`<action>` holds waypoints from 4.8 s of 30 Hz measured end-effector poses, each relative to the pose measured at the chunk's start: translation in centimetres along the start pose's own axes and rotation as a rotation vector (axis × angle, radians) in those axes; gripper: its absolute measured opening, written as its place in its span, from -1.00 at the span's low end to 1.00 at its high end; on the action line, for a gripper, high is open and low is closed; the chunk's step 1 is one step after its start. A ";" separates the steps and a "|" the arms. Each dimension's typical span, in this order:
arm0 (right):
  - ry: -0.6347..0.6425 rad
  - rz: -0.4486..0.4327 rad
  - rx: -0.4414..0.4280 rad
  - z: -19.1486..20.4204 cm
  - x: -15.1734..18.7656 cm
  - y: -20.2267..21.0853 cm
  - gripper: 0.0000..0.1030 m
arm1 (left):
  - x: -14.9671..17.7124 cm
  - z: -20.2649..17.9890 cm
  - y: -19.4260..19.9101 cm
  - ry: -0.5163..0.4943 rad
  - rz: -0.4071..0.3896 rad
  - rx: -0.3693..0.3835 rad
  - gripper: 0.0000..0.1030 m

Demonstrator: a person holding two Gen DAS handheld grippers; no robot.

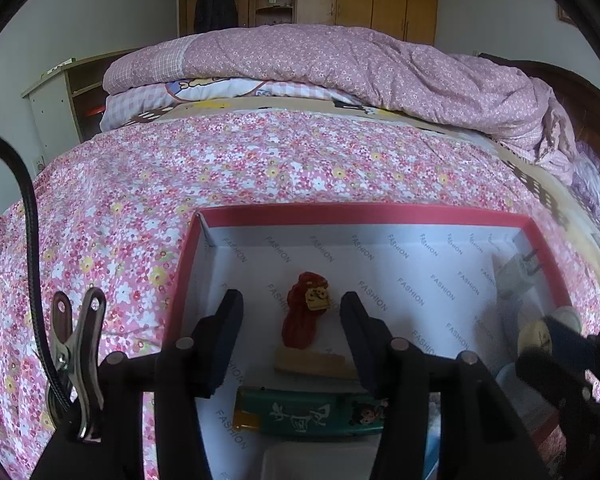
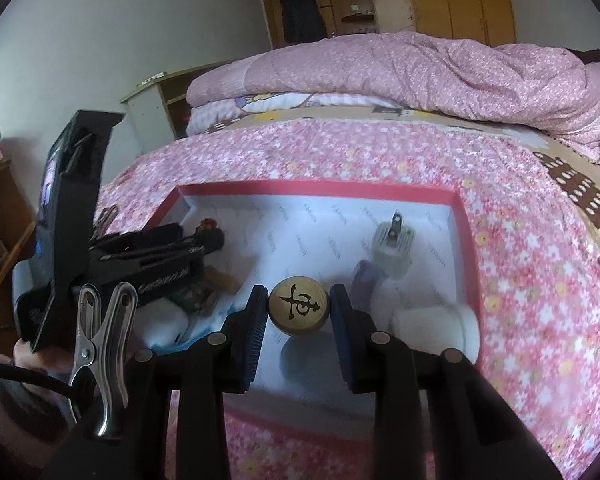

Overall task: Organize rigid objects
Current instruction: 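Open both grippers to release the red figure and wooden disc in the box, then move both grippers back toward the green figure and gray plate, then grasp the green-and-white figure with left while right grasps the gray plate, then carry the green figure and gray plate over the box with both grippers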

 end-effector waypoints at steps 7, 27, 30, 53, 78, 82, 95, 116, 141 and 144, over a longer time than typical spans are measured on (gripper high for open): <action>-0.026 0.015 0.009 -0.3 -0.2 -0.4 -0.34 | 0.0 0.0 0.0 -0.001 0.000 -0.002 0.04; -0.056 0.005 -0.019 -0.4 1.4 4.6 -0.19 | -0.1 0.2 1.1 0.017 0.002 0.040 0.05; -0.051 0.012 -0.013 -0.5 2.3 5.6 -0.19 | -0.1 0.2 2.2 0.014 -0.009 0.043 0.05; -0.117 0.058 0.029 -2.3 9.3 10.7 -0.18 | 6.5 -3.1 11.5 -0.056 -0.026 0.134 0.05; -0.191 0.065 0.105 -5.4 13.9 13.5 -0.18 | 15.3 -11.9 13.4 -0.282 0.090 0.318 0.05; -0.197 0.061 0.112 -5.7 14.0 13.6 -0.19 | 15.8 -12.7 12.5 -0.314 0.105 0.313 0.04; -0.190 0.074 0.131 -6.1 14.6 12.8 -0.18 | 16.5 -14.0 11.8 -0.360 0.100 0.322 -0.40; -0.116 0.154 0.143 -2.9 14.0 9.6 0.27 | 15.5 -1.8 12.2 -0.138 0.059 0.066 -0.39; -0.075 0.110 0.220 -1.1 14.2 7.7 0.45 | 16.3 -1.2 12.1 -0.118 0.022 0.077 -0.40; -0.098 0.099 0.200 -1.6 14.2 8.0 0.41 | 16.3 -1.2 12.2 -0.119 0.020 0.078 -0.41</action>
Point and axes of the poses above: each gripper's, at about its wrist camera, not at the fingertips, and y roughly against the way its jaws point, z to its left, x to its underside, the point moved 3 cm from there along -y, roughly the way its jaws point, and after that the axes turned 2 degrees about y, right-handed, at the moved point
